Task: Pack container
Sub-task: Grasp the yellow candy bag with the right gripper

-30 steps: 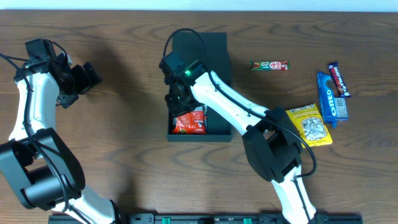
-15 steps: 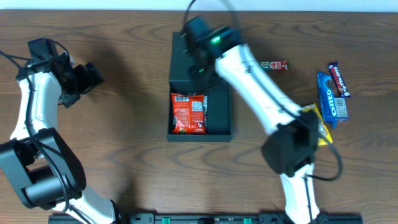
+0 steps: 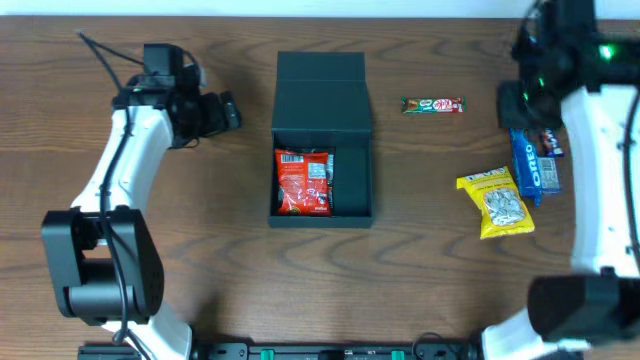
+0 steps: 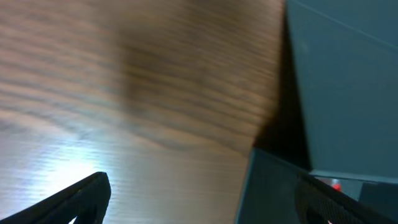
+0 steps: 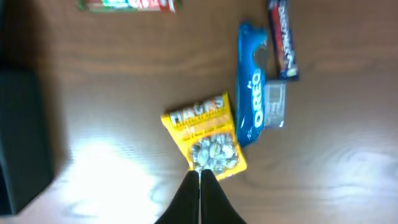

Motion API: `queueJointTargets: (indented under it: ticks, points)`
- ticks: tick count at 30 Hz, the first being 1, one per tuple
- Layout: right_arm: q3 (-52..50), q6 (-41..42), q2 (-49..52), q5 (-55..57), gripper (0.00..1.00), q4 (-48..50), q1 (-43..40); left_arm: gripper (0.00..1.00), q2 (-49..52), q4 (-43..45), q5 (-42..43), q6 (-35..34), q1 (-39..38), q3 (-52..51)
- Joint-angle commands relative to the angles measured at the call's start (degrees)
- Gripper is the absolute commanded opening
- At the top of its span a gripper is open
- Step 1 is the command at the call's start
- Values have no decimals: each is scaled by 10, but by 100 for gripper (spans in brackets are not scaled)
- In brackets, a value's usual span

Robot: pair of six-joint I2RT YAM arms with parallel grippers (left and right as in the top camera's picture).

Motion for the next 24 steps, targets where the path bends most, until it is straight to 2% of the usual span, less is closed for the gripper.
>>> queueJointTargets:
  ticks: [1, 3, 5, 8, 11, 14, 24]
  points:
    - [-133, -21, -51, -9, 27, 43, 11, 95, 3, 10, -4, 10, -7, 4]
    - [-218, 30, -72, 80, 33, 76, 37, 95, 3, 17, -4, 5, -8, 4]
    - [-287, 85, -75, 164, 46, 94, 68, 95, 3, 23, -4, 6, -6, 4]
    - [-379, 112, -74, 201, 64, 146, 110, 95, 3, 28, -4, 6, -5, 4]
    - [-437, 117, -74, 240, 66, 202, 148, 95, 3, 29, -4, 6, -5, 4]
    - [-470, 122, -74, 310, 72, 240, 172, 95, 3, 28, -4, 7, -5, 4]
    - [-558, 70, -56, 318, 72, 380, 168, 95, 3, 28, -4, 14, -5, 4]
